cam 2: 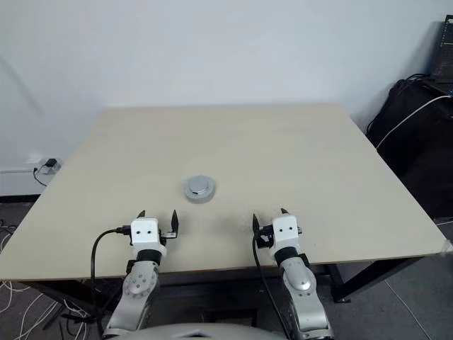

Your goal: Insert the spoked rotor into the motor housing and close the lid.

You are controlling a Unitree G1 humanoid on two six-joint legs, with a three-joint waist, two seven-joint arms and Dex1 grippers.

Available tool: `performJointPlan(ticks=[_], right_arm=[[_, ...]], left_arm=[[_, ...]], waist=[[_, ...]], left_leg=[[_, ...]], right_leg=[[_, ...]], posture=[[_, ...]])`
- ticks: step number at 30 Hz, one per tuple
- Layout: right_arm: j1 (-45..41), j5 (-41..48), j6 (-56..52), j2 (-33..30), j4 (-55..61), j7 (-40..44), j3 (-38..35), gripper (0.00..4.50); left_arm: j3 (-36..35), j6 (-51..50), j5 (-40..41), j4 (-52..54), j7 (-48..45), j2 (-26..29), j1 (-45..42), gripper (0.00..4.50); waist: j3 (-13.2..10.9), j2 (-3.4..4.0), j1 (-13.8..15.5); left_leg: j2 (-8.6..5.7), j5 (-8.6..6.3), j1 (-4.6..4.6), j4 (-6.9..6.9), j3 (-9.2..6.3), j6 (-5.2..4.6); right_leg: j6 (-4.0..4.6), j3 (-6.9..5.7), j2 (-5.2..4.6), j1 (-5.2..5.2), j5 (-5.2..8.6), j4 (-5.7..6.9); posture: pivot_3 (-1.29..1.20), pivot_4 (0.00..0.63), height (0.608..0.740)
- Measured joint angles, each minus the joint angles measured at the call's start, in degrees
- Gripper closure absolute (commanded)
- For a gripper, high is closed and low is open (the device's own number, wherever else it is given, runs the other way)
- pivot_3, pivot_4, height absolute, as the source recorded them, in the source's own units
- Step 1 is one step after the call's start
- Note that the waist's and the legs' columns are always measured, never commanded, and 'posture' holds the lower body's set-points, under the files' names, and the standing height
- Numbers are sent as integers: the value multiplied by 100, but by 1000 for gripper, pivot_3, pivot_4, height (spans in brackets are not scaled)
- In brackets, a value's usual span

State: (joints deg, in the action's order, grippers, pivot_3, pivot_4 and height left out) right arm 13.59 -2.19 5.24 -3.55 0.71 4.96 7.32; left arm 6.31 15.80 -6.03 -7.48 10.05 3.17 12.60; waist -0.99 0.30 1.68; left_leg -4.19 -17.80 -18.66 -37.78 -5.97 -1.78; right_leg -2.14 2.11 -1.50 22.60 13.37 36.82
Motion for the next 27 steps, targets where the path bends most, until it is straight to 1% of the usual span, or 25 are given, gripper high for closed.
performJointPlan(ticks=[7, 11, 13, 27], right_arm=[[87, -84, 560, 43, -247, -271, -192, 0], [117, 79, 852, 140, -382, -292, -381, 0], [126, 116, 917, 172, -474, -290, -426, 0], [144, 152, 930, 257, -633, -373, -538, 0]], left_arm=[[-89, 617, 184, -279, -259, -92, -108, 48], [-108, 620, 634, -344, -785, -137, -89, 48], [-126, 601, 731, -344, -907, -189, -74, 48], [-268, 501, 718, -344, -1045, -314, -68, 48]], waist=[[-7, 7, -8], [-10, 7, -25], [-10, 7, -27], [-14, 13, -28]], left_leg=[[1, 2, -1, -3, 0, -3], [1, 1, -2, -3, 1, -7], [1, 1, -2, -4, 1, -8], [1, 1, -2, -4, 0, -9]], right_leg=[[-1, -4, 0, -3, 0, 2], [-1, -5, 1, -3, 1, 1], [-1, -5, 0, -3, 1, 1], [-1, -4, 1, -7, 1, 1]], posture=[[0, 0, 740], [0, 0, 740], [0, 0, 740], [0, 0, 740]])
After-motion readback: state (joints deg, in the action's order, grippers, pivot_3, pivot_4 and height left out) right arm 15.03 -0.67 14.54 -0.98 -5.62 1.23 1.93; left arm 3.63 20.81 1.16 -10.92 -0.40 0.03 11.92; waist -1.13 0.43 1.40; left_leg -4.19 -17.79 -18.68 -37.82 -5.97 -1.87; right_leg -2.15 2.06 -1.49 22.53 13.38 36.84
